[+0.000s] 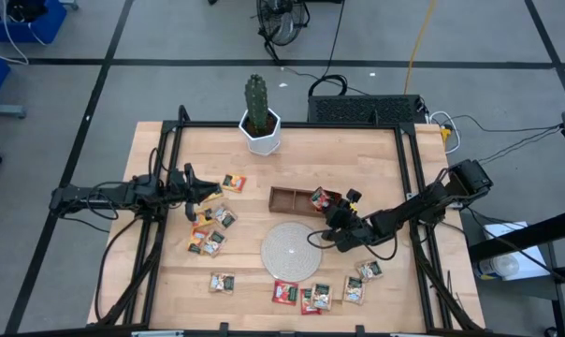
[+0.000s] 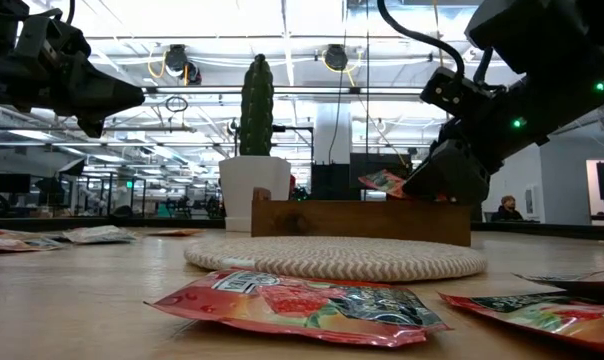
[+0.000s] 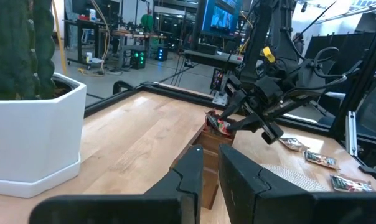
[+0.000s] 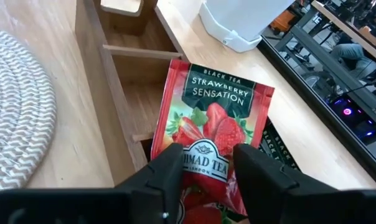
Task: Pick & Place Tea
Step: Put the red tea bag into the right section of the wooden organizer
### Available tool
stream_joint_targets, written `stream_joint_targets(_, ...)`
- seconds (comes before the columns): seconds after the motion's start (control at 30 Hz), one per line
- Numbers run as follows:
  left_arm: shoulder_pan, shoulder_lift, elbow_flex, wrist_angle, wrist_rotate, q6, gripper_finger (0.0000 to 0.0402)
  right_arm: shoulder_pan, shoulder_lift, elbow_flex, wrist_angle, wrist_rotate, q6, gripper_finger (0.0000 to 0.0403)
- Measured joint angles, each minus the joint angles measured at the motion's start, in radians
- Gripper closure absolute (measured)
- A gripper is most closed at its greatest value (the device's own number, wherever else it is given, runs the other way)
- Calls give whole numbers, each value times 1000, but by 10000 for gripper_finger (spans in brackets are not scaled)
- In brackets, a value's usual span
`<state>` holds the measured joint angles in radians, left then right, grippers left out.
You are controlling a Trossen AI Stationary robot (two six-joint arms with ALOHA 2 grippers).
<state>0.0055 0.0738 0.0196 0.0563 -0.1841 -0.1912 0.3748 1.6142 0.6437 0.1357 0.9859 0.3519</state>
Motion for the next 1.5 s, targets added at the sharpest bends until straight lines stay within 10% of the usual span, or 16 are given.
stream_joint_targets(1.1,0,0,0,0,0,0,350,0,-2,2,-34,-60,5,298)
stream_joint_targets(1.5,0,0,0,0,0,0,350,0,-48,2,-36,-20,-5,238)
